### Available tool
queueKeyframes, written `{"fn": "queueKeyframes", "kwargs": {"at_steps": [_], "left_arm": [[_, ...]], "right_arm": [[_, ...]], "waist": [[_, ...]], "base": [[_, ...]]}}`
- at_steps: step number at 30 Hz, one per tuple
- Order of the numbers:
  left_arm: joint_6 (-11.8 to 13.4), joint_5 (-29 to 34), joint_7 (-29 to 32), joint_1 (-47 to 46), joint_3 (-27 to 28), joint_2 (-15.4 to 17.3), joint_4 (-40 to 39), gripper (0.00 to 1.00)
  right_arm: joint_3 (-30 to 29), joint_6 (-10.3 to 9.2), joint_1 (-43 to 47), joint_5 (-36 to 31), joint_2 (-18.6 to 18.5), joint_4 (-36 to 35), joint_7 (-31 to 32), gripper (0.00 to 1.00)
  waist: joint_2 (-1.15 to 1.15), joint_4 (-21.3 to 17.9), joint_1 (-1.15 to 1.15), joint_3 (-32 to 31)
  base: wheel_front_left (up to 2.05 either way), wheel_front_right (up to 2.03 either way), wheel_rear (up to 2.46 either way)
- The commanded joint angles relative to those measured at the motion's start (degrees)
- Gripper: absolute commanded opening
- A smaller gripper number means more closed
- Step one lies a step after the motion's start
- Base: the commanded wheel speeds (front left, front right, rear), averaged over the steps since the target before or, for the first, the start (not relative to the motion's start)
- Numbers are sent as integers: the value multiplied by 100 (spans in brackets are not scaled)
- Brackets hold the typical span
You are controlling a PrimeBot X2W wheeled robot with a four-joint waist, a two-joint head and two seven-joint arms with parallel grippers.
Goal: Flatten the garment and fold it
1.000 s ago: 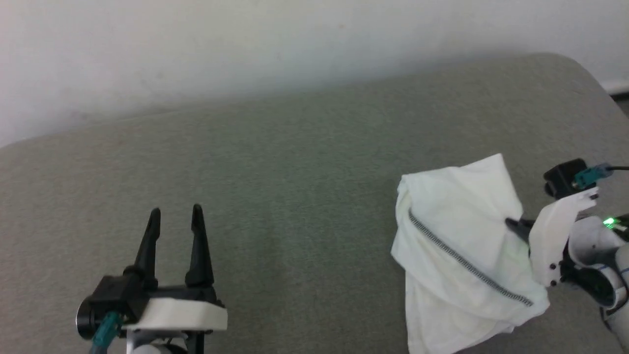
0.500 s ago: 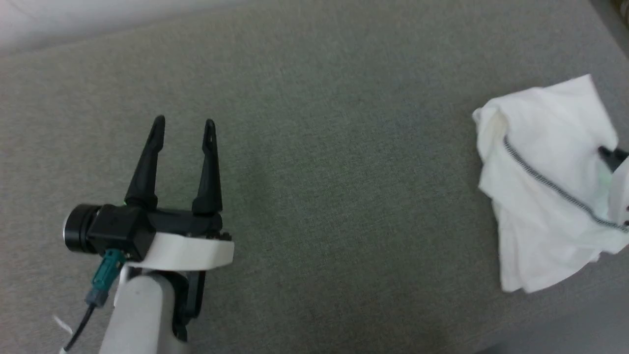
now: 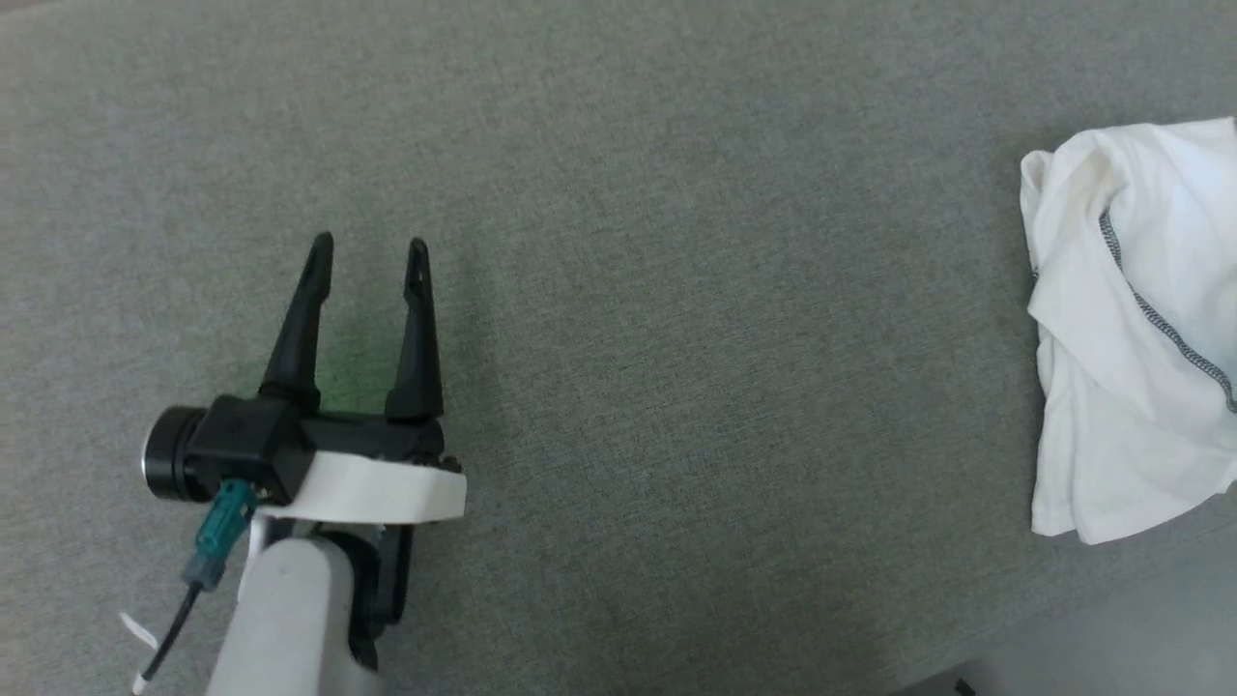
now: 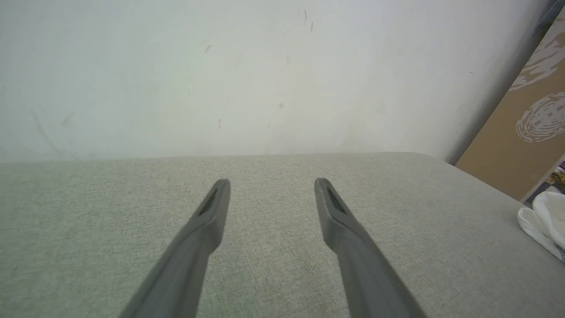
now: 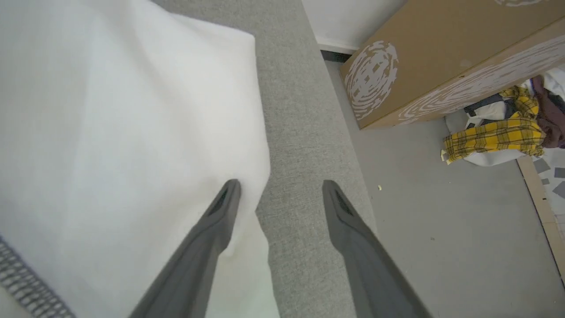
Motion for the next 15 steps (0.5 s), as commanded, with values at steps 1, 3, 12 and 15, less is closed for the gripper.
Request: {"fn": "queueKeyframes", "kwargs": {"at_steps": [1,3,12,15], "left_arm": [[47,-72,-39,109,13,-29,54,100],[70,-127,-56,199,24,-59,135,100],[231,-307,-79,748,196,-146,254,100],[285,-356,-80,998,277,-170,270,100]], "right_arm": [[-74,-6,29,-233,-31,79,-300,100],[-161,-6,136,-508,-47,145,-700,100],[-505,-6,1114,-880,499,-895,-1125,100],[-523,-6,1636,-848,813,-1493,-1132,100]], "waist": [[0,168,0,-386],[0,236,0,-595],[0,606,0,-1442],[0,764,0,-1705]], "base": [[0,0,0],[0,0,0],[0,0,0],[0,0,0]]}}
